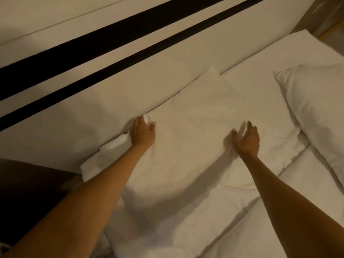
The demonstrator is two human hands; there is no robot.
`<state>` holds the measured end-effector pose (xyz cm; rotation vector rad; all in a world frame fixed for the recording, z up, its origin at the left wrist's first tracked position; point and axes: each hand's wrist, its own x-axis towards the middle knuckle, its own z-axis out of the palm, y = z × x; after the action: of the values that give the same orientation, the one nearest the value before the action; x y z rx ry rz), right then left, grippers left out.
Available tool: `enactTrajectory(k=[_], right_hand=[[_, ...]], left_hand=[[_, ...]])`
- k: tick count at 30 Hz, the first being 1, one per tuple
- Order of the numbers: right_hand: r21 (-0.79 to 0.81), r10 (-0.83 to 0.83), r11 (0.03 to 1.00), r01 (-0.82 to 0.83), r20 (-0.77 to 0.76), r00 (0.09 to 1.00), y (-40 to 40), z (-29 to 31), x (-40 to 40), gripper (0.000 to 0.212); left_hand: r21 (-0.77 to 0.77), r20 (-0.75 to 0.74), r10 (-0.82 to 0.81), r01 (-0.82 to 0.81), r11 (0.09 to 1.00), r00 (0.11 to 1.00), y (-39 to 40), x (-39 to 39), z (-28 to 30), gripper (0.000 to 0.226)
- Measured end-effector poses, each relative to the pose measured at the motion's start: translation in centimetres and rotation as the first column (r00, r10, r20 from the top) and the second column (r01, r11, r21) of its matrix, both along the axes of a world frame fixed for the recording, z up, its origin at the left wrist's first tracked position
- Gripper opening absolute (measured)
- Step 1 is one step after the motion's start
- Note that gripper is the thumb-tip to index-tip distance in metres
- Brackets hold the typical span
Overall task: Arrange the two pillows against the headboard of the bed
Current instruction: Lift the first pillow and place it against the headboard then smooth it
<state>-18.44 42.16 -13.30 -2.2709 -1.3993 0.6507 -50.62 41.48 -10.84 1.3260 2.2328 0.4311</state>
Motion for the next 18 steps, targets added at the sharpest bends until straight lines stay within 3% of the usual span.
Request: enactTrajectory(k=[3,7,12,18], right_hand=[[0.050,0.303,0.948,-0.313,0.154,0.941,2.3,1.5,-2.5,0.070],[0.032,0.636,0.736,-0.676,0.307,0.707,4.4,2.3,-7.9,0.061],[-0.091,0.814,0.537,-0.838,0.317,0.487,6.1,-0.4,-12.9,0.055],[-0.208,0.741,0.659,-0.722,0.339,0.579,9.3,-3.6,-9.6,0.055]], left_hand=[[0.082,-0.026,-0.015,0.017,0.997,1.000,-2.0,3.8,-0.1,0.063],[0.152,-0.059,-0.021,0.030,0.988,0.998,-3.4,7.7,-1.4,0.068],[0.057,-0.194,-0.078,0.091,0.994,0.978,-3.3,7.8,-4.2,0.089],[-0.093,-0.261,0.059,-0.086,0.992,0.964,-4.5,2.2,-7.1,0.072]])
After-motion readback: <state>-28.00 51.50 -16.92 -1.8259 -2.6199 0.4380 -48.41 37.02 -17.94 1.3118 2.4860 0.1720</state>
